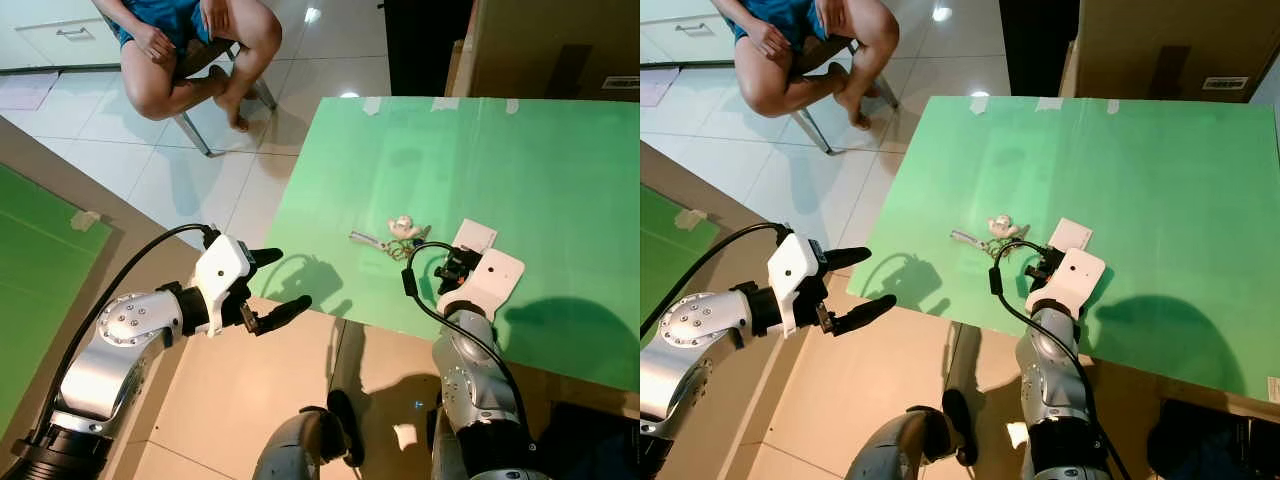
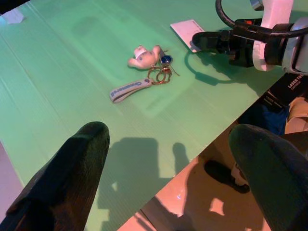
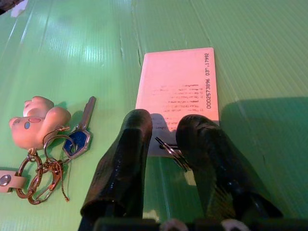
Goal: Hang keys on a hook
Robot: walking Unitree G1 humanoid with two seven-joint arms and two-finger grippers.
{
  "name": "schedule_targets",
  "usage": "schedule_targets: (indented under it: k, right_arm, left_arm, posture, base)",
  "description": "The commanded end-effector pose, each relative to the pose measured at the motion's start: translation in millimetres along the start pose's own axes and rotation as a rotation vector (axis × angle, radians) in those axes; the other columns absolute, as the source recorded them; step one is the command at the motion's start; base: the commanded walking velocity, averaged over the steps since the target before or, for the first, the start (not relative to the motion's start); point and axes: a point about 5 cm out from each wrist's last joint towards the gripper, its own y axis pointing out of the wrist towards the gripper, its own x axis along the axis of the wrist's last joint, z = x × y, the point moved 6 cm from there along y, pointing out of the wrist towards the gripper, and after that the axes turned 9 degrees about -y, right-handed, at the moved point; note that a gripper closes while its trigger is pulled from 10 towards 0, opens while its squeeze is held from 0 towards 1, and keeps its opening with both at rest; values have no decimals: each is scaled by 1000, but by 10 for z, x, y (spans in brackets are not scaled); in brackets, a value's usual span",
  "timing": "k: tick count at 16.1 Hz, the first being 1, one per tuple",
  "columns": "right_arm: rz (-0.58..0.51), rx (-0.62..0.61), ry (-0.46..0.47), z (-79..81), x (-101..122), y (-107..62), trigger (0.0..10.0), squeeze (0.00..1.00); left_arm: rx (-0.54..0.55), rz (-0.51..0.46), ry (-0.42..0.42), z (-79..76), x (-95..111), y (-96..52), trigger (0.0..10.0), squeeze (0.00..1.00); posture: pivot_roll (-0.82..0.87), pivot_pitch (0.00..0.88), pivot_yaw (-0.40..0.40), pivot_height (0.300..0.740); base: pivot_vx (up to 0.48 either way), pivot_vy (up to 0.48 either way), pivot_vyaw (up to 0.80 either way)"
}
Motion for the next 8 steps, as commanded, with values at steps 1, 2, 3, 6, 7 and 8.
schedule_targets:
  k: [1,2,3,6,7,8]
  right_arm:
    - [74,22,39,132,-216,-102,0,0]
    - [74,23,39,131,-216,-104,0,0]
    - [72,23,39,130,-212,-106,0,0]
    - [1,37,-16,136,-55,-101,0,0]
    - [-28,43,-35,141,17,-96,0,0]
    - [-38,44,-42,140,44,-93,0,0]
  left_arm:
    - [14,26,-4,44,-56,-78,10000,0]
    - [12,26,-4,40,-55,-74,10000,0]
    - [12,25,-4,38,-54,-71,10000,0]
    - [11,12,-8,31,-52,-16,10000,0]
    - [10,4,-10,23,-48,12,10000,0]
    - [10,0,-12,18,-48,28,10000,0]
  posture:
    - [-68,327,321,740]
    - [-68,327,321,740]
    - [-68,327,321,740]
    - [-93,310,304,740]
    - [-105,304,296,740]
    - [-111,300,291,740]
  base:
    - [0,0,0]
    - [0,0,0]
    - [0,0,0]
    - [0,0,0]
    - [0,0,0]
    - [0,0,0]
